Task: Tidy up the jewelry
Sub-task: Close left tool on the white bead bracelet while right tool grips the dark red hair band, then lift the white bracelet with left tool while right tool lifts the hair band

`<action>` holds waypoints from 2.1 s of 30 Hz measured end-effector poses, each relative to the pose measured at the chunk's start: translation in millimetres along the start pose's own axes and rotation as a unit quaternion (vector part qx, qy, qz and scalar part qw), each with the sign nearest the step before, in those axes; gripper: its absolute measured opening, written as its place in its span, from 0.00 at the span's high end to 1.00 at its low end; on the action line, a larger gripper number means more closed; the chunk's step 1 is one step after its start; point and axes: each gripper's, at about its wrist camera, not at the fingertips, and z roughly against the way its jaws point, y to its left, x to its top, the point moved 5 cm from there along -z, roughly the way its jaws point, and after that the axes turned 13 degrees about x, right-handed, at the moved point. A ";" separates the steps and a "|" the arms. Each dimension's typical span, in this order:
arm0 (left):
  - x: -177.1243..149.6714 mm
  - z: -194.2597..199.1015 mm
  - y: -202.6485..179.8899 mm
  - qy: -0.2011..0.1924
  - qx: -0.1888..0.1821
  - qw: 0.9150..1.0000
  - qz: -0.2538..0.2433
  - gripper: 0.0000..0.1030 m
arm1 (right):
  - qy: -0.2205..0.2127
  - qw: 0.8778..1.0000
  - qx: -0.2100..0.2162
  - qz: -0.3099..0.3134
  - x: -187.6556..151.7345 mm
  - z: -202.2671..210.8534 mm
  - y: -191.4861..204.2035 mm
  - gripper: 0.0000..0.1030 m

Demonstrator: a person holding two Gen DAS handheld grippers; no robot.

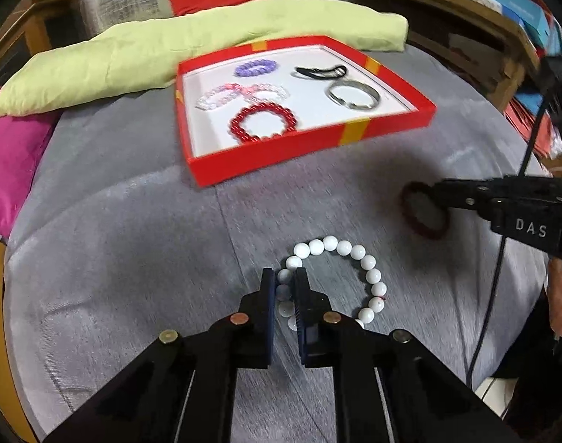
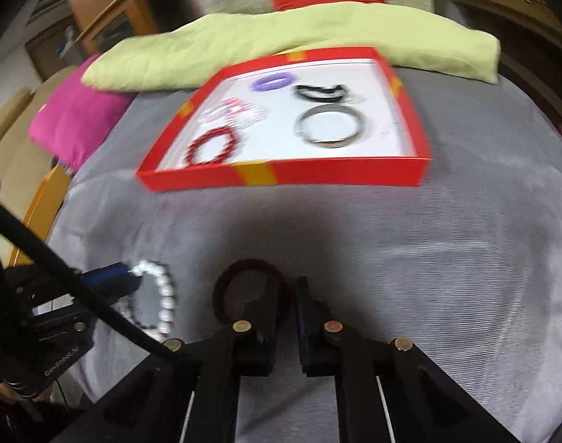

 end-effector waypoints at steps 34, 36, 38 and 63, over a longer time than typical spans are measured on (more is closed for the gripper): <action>10.9 -5.6 -4.2 -0.006 -0.003 1.000 -0.009 0.34 | 0.017 0.999 -0.011 0.038 -9.1 -1.6 6.8 0.78; 12.3 -5.8 -2.3 -0.007 -0.009 1.000 0.002 0.34 | 0.013 0.999 -0.013 0.036 -8.7 0.2 3.9 0.82; 14.0 -5.3 -0.7 -0.010 -0.015 1.000 0.012 0.43 | 0.009 0.999 -0.015 0.030 -7.8 3.1 0.1 0.84; 16.2 -12.4 -3.3 0.003 -0.022 1.000 0.017 0.72 | 0.008 1.000 -0.008 -0.025 -2.6 2.3 -15.9 0.84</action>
